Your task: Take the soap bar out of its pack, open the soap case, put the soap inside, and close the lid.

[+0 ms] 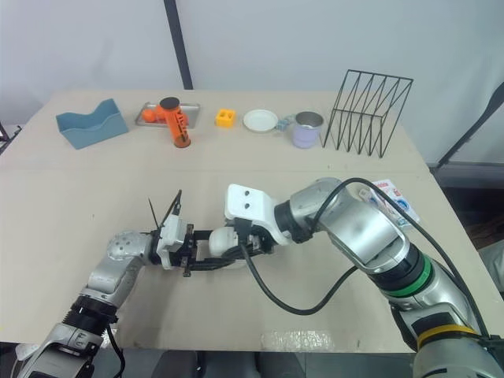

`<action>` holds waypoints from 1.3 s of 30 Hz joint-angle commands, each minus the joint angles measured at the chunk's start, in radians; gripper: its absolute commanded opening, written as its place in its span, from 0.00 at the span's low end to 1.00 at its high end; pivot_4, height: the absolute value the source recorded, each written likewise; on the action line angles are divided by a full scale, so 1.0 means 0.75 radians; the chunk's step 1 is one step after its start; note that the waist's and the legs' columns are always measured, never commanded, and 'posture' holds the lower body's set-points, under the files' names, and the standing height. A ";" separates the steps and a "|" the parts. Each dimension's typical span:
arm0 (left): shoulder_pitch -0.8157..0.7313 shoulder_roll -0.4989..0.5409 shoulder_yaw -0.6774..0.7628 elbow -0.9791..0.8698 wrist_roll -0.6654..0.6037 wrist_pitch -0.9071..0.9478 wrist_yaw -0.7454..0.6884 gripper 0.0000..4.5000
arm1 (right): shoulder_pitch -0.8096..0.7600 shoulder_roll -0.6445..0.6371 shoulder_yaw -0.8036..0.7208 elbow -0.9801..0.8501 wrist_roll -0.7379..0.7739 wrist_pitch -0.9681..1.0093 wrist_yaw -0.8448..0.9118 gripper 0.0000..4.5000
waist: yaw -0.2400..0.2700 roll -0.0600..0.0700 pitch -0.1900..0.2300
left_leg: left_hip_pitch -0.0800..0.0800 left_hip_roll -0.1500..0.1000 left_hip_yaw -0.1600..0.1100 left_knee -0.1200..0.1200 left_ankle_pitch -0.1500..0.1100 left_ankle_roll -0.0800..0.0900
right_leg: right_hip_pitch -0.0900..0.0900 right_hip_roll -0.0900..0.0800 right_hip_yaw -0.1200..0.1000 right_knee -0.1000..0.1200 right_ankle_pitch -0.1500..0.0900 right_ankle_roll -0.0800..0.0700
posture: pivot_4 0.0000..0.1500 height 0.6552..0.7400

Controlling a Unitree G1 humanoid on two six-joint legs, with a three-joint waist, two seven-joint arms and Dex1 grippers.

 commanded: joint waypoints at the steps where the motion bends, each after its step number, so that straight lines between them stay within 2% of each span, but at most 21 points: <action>1: 0.011 0.010 -0.002 -0.017 0.003 0.010 0.001 0.43 | 0.004 -0.018 0.023 -0.020 0.014 0.042 0.010 0.42 | 0.000 0.000 0.000 | 0.000 0.000 0.000 0.000 0.000 0.000 | 0.000 0.000 0.000 0.000 0.000 0.000 | 1.00 1.00; 38: 0.017 0.007 -0.009 -0.032 0.004 0.020 0.002 0.43 | 0.023 0.011 0.083 0.075 -0.020 0.023 0.031 0.42 | 0.000 0.000 -0.002 | 0.001 0.000 0.000 0.000 0.000 0.000 | 0.001 0.000 0.000 0.000 -0.003 0.006 | 1.00 1.00; 39: 0.017 0.007 -0.009 -0.033 0.004 0.021 0.002 0.43 | 0.022 0.011 0.083 0.076 -0.020 0.022 0.032 0.65 | 0.000 -0.001 -0.002 | 0.001 0.000 0.000 0.000 0.000 0.000 | 0.001 0.000 0.000 0.000 -0.003 0.006 | 1.00 1.00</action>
